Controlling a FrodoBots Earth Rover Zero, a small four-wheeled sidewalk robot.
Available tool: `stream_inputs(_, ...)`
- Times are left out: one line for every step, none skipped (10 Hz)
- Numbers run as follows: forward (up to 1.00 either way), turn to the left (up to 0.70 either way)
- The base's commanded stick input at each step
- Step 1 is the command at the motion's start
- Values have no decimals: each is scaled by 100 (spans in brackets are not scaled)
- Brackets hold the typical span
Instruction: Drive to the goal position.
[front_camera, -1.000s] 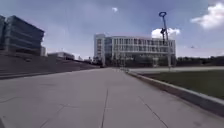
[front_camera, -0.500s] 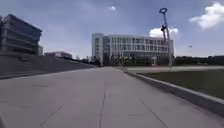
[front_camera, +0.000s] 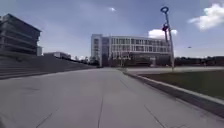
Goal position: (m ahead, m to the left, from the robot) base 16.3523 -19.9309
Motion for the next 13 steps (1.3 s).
stream_inputs(70,0)
stream_inputs(70,0)
stream_inputs(70,-2)
stream_inputs(70,-31)
stream_inputs(70,-35)
stream_inputs(70,-7)
stream_inputs(70,0)
stream_inputs(70,0)
stream_inputs(70,0)
stream_inputs(70,-31)
stream_inputs(70,-35)
stream_inputs(70,-20)
stream_inputs(70,0)
